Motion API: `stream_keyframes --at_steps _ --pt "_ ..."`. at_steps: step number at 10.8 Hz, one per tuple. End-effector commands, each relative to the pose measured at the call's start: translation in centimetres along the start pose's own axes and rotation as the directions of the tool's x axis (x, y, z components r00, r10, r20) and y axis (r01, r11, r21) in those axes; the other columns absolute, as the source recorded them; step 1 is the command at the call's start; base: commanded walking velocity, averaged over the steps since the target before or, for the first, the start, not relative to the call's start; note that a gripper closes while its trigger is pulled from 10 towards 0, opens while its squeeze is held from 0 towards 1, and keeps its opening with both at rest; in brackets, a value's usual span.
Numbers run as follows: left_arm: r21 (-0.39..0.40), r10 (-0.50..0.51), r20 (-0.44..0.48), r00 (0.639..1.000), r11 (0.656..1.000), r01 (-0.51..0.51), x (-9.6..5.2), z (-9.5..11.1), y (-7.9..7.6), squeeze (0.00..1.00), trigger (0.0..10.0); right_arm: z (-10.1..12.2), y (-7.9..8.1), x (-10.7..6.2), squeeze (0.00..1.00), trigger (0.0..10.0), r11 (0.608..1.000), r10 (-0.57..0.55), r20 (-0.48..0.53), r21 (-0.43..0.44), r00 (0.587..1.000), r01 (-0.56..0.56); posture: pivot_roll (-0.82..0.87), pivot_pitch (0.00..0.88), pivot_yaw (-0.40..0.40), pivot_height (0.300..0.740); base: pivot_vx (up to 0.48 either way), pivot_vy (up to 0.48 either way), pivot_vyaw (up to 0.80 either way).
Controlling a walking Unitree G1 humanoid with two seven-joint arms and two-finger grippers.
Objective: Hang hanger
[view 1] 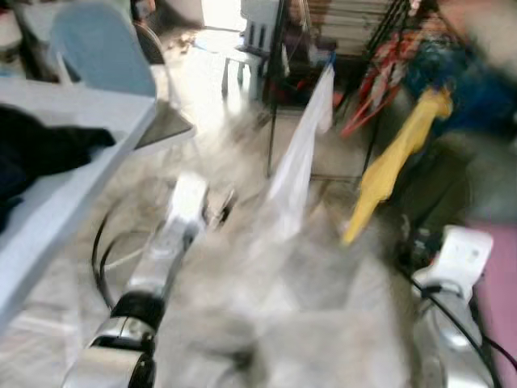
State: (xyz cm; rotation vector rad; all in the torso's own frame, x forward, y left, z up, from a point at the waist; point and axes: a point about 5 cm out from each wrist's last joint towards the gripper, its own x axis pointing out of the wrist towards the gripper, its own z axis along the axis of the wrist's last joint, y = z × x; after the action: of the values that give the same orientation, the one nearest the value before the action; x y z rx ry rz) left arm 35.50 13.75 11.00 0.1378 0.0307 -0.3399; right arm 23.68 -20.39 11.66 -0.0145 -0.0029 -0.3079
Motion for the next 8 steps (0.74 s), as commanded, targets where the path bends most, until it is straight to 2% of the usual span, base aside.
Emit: stream_keyframes --at_steps 1,5,6,8 --pt "-0.007 0.036 -0.093 0.995 0.999 -0.037 -1.3 -2.5 0.5 0.00 10.0 -2.6 -0.4 -1.1 0.00 10.0 0.999 0.005 -0.133 -0.053 0.991 -0.012 0.08 0.000 -0.128 0.740 0.000 0.000 0.00" --pt "0.008 0.043 -0.090 0.995 0.999 -0.043 -1.3 -2.4 0.6 0.00 10.0 -2.2 -0.7 -1.1 0.00 10.0 1.000 -0.019 -0.156 -0.015 0.988 0.017 0.08 0.000 -0.128 0.740 0.000 0.000 0.00" --pt "0.070 0.041 -0.061 0.997 0.997 -0.037 -1.5 -2.1 1.0 0.00 10.0 -2.3 -0.7 -1.3 0.00 10.0 1.000 -0.011 -0.157 0.015 0.988 0.014 0.08 0.000 -0.126 0.740 0.000 0.000 0.00" --pt "0.071 0.049 -0.088 0.995 0.997 -0.043 -1.8 -2.7 1.8 0.00 10.0 -3.1 -0.5 -1.6 0.00 10.0 0.999 -0.004 -0.180 0.034 0.984 0.010 0.10 0.000 -0.102 0.740 0.000 0.000 0.00"
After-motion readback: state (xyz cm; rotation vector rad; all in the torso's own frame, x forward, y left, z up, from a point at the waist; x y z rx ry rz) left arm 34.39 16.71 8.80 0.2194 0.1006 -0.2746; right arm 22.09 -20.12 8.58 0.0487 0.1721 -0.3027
